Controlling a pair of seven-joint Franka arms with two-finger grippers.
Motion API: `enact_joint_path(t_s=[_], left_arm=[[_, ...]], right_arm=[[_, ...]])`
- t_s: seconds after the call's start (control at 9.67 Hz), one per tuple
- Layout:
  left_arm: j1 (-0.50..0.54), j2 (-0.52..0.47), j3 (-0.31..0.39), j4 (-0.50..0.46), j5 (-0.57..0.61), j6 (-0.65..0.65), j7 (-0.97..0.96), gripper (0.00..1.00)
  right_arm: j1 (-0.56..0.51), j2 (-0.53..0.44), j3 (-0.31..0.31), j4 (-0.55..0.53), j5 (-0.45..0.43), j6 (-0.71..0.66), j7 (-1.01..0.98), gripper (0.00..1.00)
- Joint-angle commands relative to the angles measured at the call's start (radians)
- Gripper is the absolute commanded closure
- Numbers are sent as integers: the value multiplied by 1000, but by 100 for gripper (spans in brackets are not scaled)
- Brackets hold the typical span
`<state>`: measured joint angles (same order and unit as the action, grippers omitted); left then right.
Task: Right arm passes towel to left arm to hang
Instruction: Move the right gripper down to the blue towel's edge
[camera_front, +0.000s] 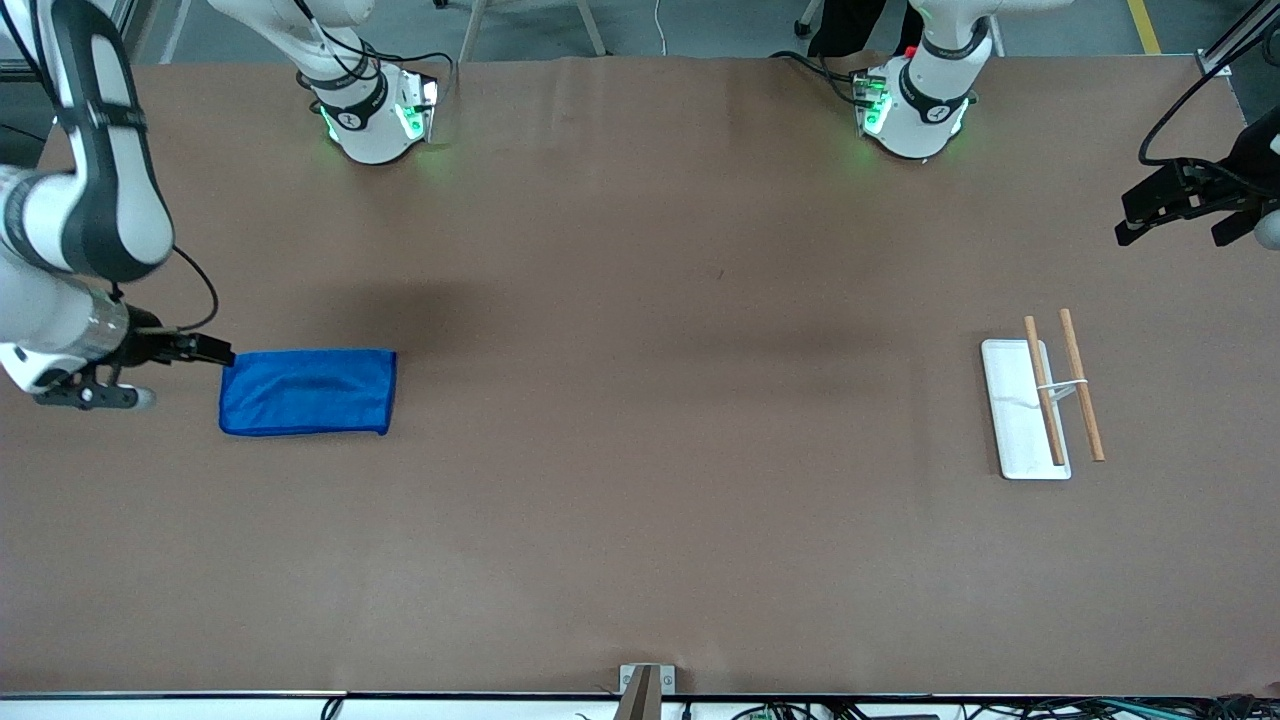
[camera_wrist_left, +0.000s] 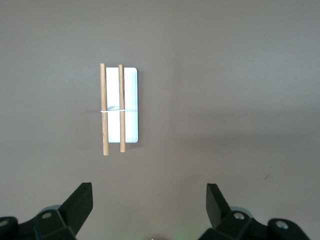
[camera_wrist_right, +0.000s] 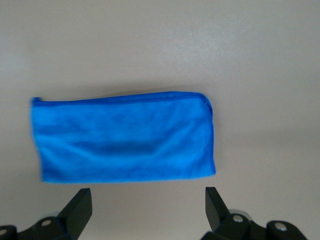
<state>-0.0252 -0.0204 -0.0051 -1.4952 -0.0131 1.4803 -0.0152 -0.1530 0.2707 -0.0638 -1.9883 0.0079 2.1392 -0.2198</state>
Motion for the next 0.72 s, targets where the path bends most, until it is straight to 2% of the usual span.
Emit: enact_joint_path(t_s=[0.0,0.31,0.62], left_arm=[[5,2,-3,-28,-2,-8,15,0],[2,2,-6,-28,-11,-9,11,0],[8,0,-4,-27,-33,-9,27,0]], right_arm=[[-46,118,10,-7,6,149,-93,0],[-83,206,10,-58,6,347,-217,0],[-66,206,12,-87,27,349,-211,0]])
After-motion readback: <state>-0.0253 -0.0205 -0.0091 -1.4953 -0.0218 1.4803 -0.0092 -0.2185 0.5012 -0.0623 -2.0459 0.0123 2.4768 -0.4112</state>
